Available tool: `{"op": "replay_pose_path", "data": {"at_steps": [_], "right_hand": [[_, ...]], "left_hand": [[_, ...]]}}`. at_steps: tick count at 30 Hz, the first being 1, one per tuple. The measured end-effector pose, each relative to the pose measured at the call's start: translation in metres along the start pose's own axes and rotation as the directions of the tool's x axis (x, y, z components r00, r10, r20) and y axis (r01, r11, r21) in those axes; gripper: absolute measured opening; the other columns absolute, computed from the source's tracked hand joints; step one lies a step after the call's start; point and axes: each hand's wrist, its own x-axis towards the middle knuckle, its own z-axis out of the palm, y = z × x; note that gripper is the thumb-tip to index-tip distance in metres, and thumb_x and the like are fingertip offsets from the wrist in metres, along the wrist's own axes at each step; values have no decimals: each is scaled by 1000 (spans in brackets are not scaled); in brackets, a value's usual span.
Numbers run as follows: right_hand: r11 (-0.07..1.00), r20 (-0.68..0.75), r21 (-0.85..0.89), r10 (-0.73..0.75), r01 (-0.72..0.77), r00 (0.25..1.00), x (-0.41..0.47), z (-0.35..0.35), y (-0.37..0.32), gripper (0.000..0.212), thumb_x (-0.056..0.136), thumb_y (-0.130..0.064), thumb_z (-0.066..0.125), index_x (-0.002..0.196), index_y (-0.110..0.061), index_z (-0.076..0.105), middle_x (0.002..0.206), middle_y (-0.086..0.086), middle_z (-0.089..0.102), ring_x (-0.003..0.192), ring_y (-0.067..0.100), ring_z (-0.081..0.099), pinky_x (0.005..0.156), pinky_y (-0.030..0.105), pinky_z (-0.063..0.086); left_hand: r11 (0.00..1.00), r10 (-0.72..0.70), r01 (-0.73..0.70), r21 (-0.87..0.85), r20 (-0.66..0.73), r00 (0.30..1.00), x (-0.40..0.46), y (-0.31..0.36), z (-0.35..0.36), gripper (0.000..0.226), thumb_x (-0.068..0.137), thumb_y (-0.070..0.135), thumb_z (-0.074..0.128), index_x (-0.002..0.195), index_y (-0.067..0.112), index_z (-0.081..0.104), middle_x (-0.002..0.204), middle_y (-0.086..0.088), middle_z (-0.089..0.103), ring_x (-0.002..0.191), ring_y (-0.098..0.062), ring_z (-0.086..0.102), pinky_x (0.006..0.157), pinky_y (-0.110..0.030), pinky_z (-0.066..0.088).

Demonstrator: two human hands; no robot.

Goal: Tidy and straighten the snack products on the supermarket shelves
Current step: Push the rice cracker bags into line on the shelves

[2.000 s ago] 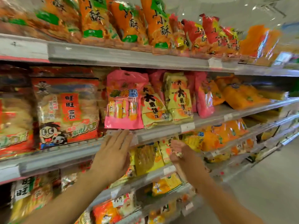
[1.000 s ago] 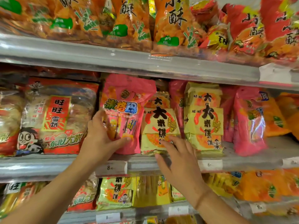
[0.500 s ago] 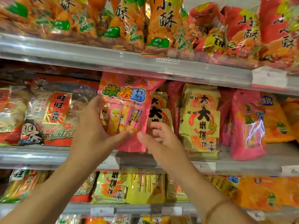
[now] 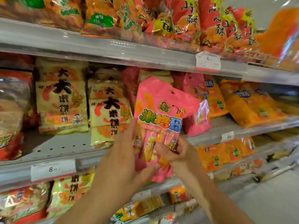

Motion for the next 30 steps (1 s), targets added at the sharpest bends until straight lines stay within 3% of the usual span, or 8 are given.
{"op": "replay_pose_path", "data": {"at_steps": [3,6,9,14,17,21,24,30], "right_hand": [[998,-51,-52,40,-43,998,-11,-32,18,40,70,-52,74,105,-33,70,90,-2,75,83,21,71,77,46,58],[996,-108,-76,47,-55,993,-17,-64,35,17,78,-41,77,91,-33,71,79,-2,73,65,14,67,56,29,54],[998,-90,-41,45,-49,995,-17,-95,44,13,80,-38,76,92,-35,71,81,-3,75,69,11,69,57,18,50],[994,-91,-77,71,-78,993,1,-149,65,43,74,-58,74,96,-22,68,76,8,73,65,26,69,61,39,54],[996,-68,-45,71,-74,995,19,-182,79,31,73,-45,79,95,-25,70,78,2,74,64,15,67,59,32,50],[997,16,50,67,-67,998,44,-209,93,37,61,-40,78,94,-24,71,79,3,76,70,18,70,61,30,55],[995,74,78,49,-55,996,54,-216,98,30,61,-36,78,87,-24,71,69,-4,73,61,11,67,55,23,53],[995,198,88,-51,34,979,59,-212,94,27,66,-51,77,89,-39,71,59,-9,66,49,2,57,47,15,42]], "left_hand": [[993,-4,16,-118,108,994,3,9,31,113,71,59,75,147,51,-8,132,8,52,100,-14,66,86,-43,53],[991,38,-18,-130,157,987,4,22,58,106,72,70,67,150,47,-2,133,9,50,101,-18,65,85,-45,53],[988,24,5,-154,189,982,13,33,85,101,68,78,59,147,52,2,130,13,51,97,-15,66,86,-44,54],[994,36,-19,-105,161,986,37,54,132,89,69,79,56,135,71,-4,118,42,49,94,16,58,65,-6,45],[999,2,4,-46,117,993,51,74,152,78,72,81,47,131,74,-4,116,58,36,88,24,53,68,-2,44],[993,-109,113,18,-163,981,82,67,152,78,78,78,44,145,43,24,134,13,48,120,-11,49,89,-32,46],[918,-212,330,219,-433,876,111,45,125,88,82,67,57,145,12,30,142,-16,37,133,-32,31,106,-49,35],[751,-430,587,301,-451,782,139,26,111,126,67,63,77,152,-2,11,152,-27,29,138,-46,29,114,-54,27]]}}
